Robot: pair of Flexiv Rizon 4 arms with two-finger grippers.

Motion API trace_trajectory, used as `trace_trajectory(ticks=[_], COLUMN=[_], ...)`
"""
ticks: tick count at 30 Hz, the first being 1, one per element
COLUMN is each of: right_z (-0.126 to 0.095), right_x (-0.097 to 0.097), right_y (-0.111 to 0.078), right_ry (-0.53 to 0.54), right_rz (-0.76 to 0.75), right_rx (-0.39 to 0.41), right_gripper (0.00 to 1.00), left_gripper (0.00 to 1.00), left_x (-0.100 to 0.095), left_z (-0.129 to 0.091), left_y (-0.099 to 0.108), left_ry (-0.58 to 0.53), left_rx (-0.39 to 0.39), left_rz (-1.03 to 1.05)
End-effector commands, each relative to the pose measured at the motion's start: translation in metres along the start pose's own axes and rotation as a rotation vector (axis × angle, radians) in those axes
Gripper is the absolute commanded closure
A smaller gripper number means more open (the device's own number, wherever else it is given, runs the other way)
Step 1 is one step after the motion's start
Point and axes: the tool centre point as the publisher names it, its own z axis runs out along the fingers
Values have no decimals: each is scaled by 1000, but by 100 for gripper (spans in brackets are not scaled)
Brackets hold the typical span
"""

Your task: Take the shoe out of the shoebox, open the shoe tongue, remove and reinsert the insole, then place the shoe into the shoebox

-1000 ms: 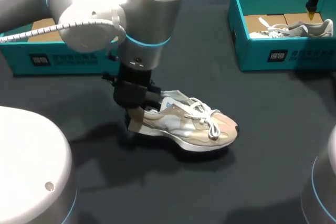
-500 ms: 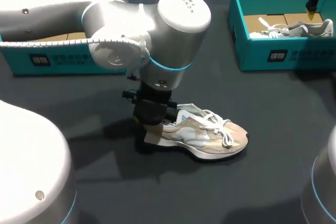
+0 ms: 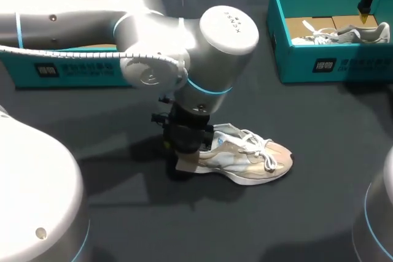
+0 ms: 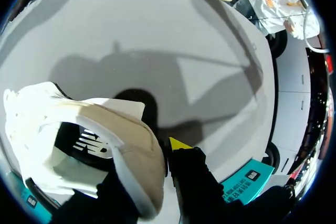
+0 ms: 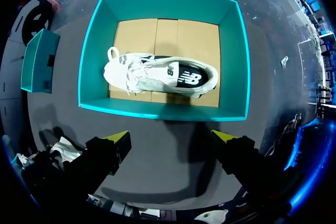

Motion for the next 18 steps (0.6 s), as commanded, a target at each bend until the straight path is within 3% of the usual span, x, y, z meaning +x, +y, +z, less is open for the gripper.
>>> trace_trajectory(ticks=[1,15,17,18], right_z=[0,0,0,0], right_x=[0,0,0,0], right_y=[-1,-1,-1,-1], right_ry=[-1,-1,-1,-1], right_rz=[1,1,1,1], right_rx=[-1,-1,-1,-1], right_gripper=[0,0,0,0], left_gripper=[100,100,82,79], left_x=[-6,-5,-4,-3], left_z=[2,14,15,16], left_y=[-1,-5,-5,-5], left_ry=[4,15,12,6], left_rx=[-3,-5,-2,-1], left_rz=[-8,-20,-19,-16])
